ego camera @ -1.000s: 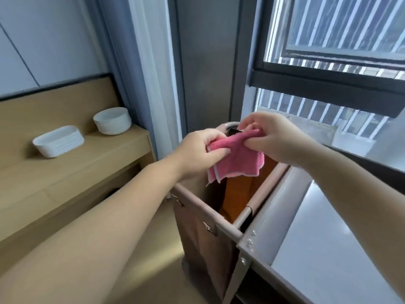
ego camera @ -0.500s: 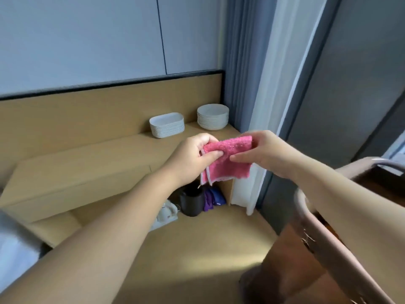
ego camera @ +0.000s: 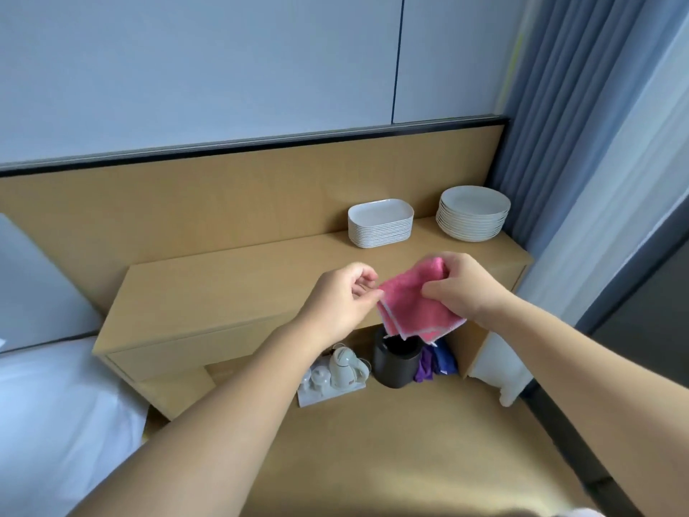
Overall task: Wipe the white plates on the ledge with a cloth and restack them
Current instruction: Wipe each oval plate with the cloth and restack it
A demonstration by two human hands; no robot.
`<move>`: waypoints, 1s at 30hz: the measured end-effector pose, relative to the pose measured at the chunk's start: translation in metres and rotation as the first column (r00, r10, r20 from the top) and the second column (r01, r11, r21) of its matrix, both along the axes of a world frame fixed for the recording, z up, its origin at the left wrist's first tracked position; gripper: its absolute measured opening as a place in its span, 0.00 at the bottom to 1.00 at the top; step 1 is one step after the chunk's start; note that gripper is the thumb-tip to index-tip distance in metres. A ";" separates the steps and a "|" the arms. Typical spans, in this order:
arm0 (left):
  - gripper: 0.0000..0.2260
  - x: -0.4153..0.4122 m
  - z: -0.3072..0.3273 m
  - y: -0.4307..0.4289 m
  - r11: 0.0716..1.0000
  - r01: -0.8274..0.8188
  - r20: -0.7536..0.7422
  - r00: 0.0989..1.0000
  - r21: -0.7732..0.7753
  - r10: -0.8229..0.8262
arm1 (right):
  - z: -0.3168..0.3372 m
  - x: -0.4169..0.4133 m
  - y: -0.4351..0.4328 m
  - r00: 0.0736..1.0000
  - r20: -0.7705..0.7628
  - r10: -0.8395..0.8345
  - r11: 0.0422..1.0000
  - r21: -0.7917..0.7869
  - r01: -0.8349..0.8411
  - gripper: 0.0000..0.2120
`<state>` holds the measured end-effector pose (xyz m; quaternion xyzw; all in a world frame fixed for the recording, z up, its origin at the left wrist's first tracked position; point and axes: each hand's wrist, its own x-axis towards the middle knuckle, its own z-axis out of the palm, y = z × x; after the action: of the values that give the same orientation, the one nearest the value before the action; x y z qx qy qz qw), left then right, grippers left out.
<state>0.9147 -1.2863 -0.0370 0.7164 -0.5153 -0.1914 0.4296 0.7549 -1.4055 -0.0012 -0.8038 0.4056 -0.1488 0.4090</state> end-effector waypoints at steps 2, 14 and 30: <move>0.06 0.020 -0.010 -0.019 0.999 -0.044 -0.010 0.999 0.011 0.045 | -0.010 0.018 -0.028 0.998 -0.055 0.024 0.998 -0.062 -0.027 0.20; 0.03 0.152 -0.067 -0.206 0.945 -0.265 0.002 0.963 0.192 0.270 | -0.095 0.123 -0.262 0.906 -0.414 -0.092 0.993 -0.107 0.053 0.25; 0.10 0.223 -0.130 -0.347 0.818 -0.373 0.107 0.925 0.438 0.365 | -0.153 0.211 -0.420 0.796 -0.605 -0.009 0.998 -0.054 -0.029 0.10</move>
<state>1.1376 -1.6333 -0.1666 0.8840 -0.3121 -0.2122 0.2760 0.9660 -1.8260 -0.1543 -0.8233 0.5061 0.1057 0.2343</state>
